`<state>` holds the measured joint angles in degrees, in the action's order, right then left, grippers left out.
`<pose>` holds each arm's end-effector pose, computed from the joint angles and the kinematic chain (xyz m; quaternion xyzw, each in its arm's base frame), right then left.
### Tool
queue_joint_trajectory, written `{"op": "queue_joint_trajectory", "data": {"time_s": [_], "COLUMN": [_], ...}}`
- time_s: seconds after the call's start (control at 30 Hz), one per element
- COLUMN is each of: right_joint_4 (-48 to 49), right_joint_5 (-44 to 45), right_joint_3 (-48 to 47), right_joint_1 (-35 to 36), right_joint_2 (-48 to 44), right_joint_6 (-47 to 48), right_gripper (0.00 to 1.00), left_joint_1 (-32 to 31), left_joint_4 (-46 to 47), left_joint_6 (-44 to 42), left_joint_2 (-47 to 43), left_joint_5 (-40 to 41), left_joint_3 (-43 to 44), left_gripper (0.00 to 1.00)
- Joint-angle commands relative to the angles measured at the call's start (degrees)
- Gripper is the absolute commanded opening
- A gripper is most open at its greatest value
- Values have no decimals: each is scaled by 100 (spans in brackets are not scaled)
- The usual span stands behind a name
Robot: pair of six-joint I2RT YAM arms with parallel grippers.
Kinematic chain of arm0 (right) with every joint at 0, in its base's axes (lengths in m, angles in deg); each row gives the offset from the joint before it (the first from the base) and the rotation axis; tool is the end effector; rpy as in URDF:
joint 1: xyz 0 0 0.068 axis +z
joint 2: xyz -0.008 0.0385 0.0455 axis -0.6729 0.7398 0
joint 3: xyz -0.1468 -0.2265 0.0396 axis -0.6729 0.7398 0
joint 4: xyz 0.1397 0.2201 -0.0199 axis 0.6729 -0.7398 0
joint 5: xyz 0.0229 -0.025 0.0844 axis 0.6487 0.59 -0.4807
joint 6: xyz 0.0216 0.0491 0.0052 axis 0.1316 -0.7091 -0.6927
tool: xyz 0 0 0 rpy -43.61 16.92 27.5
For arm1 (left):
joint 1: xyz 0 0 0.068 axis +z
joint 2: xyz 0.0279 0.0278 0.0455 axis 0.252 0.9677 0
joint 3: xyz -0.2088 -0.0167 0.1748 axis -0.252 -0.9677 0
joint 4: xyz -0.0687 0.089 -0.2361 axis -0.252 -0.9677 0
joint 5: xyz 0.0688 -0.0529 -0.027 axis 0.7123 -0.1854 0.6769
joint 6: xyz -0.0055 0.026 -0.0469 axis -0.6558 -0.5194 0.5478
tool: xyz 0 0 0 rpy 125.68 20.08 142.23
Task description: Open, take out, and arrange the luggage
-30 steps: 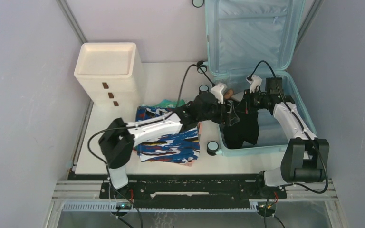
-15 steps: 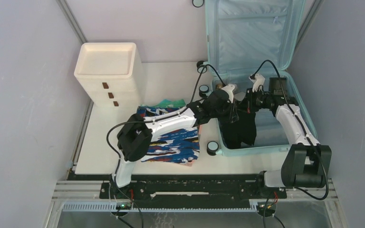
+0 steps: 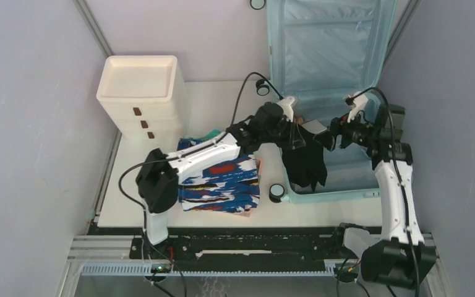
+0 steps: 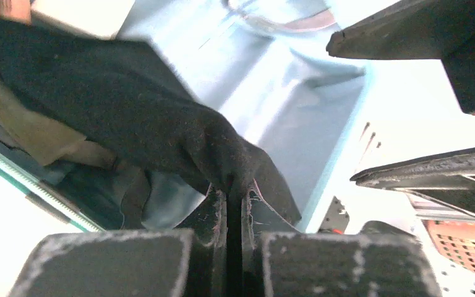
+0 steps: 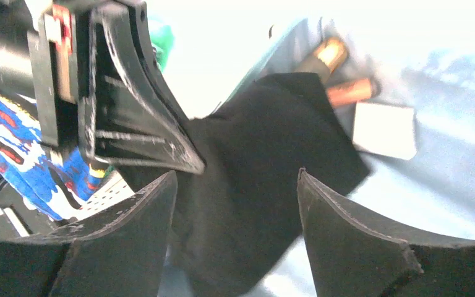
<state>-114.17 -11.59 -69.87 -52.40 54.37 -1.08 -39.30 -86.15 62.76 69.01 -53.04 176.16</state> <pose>0.2262 -0.0129 0.3377 -0.2332 0.8020 0.2702 0.4789 0.2666 -0.3770 0.2971 0.2038 0.8225 -0.4205 0.3242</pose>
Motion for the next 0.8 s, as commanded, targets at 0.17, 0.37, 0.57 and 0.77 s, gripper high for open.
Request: {"op": "queue_joint_trajectory", "data": {"time_s": [0.17,0.37,0.57,0.77], "right_joint_4": [-360,-555,-441,-536], "right_joint_5": [-1459,-1976,-2294,-2521], "right_joint_3": [-530,-547,-551,-627], "right_joint_1": [-525,-518,-542,-685], "right_joint_2": [-726,-732,-897,-842], "right_joint_6": [802,1016,896,805], "right_gripper": [83,88,89,89], "left_joint_1": [272,449,582,819], "left_joint_4": [363,296,117,22], "left_joint_6": [-115,-63,-86,-68], "left_joint_2": [-1586,-1942,-2402,-3479], "left_joint_5": [-574,-759,-775,-862], "left_joint_3": [-117,-270,-451,-1324], "left_gripper": [0,0,0,0]}}
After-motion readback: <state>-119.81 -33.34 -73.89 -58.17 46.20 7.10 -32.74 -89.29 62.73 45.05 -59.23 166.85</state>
